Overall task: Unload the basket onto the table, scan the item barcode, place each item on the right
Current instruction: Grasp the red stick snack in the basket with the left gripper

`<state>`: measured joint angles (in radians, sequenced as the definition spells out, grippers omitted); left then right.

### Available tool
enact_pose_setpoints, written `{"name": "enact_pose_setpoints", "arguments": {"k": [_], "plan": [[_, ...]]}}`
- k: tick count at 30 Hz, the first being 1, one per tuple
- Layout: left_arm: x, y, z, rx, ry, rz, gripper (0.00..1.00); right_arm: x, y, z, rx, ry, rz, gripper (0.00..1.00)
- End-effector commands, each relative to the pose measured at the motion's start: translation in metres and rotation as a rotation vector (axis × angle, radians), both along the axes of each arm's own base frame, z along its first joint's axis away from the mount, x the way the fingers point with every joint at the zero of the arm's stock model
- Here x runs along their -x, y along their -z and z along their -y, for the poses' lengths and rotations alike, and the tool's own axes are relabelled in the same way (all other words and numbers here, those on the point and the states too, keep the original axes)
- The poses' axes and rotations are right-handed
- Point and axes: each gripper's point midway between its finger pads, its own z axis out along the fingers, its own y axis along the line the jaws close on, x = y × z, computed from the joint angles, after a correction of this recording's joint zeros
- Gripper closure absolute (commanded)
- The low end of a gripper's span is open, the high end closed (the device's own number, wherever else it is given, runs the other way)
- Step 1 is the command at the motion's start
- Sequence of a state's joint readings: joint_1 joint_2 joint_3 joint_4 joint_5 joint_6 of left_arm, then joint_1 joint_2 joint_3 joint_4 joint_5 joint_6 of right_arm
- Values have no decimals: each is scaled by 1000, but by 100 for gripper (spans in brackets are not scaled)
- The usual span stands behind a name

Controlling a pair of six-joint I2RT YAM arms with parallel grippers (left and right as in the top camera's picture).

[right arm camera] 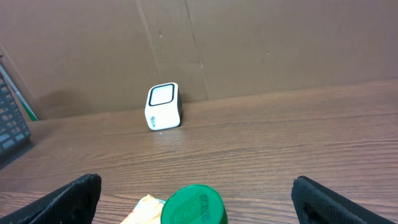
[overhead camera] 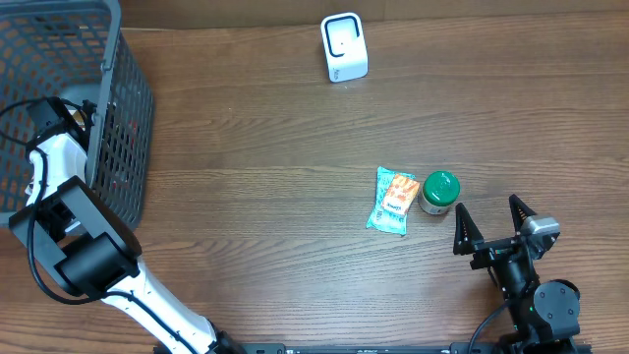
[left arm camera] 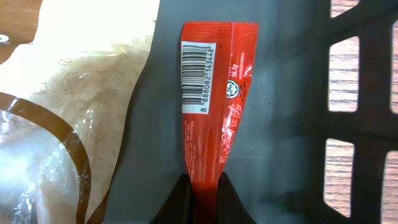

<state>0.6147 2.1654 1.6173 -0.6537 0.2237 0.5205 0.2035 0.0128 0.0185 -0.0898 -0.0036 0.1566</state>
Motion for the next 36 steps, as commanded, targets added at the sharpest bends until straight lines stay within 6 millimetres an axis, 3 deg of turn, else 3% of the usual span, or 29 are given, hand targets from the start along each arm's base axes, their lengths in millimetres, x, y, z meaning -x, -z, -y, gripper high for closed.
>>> {"name": "enact_pose_setpoints", "arguments": {"k": [1,4,10,16,20,28,36], "plan": [[18,32,8,23,-13,-98,96,0,2,-1,-1,-4,4,0],[6,13,0,25,-73,-58,96,0,2,-1,-1,-4,4,0],[-20,-48,-18,29,-196,28,96,0,2,0,-1,-3,4,0],[-13,-75,-54,-151,-277,-13,96,0,2,-1,-1,-4,4,0],[2,-78,-74,-260,-336,-71,96,0,2,-1,-1,-4,4,0],[12,-76,-91,-305,-354,-87,96,0,2,-1,-1,-4,4,0],[17,-49,-94,-292,-359,-92,96,0,2,-1,-1,-4,4,0]]}}
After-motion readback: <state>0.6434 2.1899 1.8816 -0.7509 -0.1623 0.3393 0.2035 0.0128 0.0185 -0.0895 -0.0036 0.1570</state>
